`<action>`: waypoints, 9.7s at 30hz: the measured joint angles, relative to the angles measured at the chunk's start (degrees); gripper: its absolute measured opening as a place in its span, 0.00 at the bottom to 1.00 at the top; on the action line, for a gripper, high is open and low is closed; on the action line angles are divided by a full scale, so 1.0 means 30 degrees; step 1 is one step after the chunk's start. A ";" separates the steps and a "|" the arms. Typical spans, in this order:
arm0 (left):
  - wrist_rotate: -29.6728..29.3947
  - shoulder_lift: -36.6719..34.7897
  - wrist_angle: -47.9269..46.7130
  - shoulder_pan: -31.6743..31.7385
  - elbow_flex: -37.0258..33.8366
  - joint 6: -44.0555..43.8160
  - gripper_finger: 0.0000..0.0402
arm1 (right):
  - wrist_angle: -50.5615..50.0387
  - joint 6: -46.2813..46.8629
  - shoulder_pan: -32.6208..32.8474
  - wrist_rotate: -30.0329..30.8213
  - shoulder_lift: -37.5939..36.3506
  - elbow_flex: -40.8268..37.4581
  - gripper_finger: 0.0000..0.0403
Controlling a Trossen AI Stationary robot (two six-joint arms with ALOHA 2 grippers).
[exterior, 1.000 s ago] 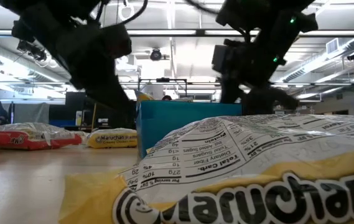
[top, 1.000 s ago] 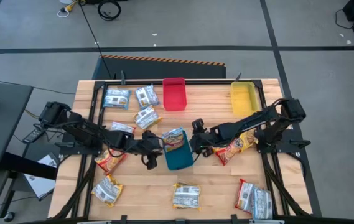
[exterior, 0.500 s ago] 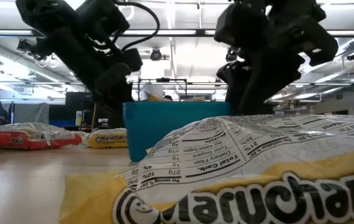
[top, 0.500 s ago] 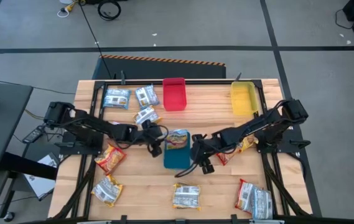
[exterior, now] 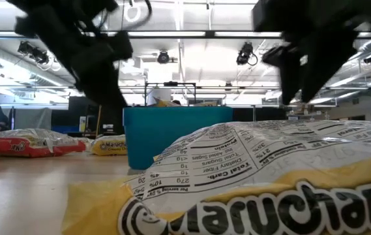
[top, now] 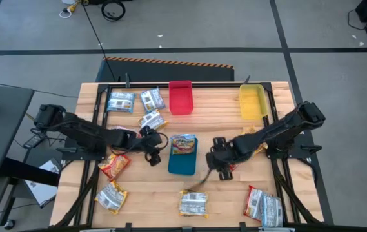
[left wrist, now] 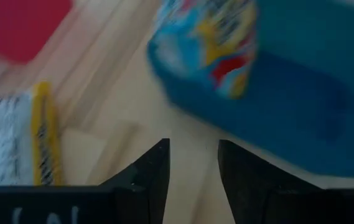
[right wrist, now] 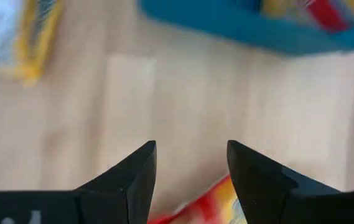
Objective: Sort Maruchan noodles
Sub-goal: Put the blue noodle pack into the blue bin
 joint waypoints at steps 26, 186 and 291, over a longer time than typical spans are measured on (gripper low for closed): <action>-0.2946 -0.1205 0.9755 -0.8768 0.0007 0.1954 0.35 | -0.2083 1.5643 1.1792 -0.1426 0.0398 0.2855 0.49; 0.0303 -0.1198 1.0278 -0.5899 0.0015 0.4511 0.35 | 0.9207 1.9664 0.7320 0.0718 -0.1323 -0.5593 0.03; 0.2925 0.5499 1.4930 0.1321 -0.0007 0.5511 0.03 | 0.0550 -0.7860 -0.4153 0.0944 0.1756 0.5796 0.30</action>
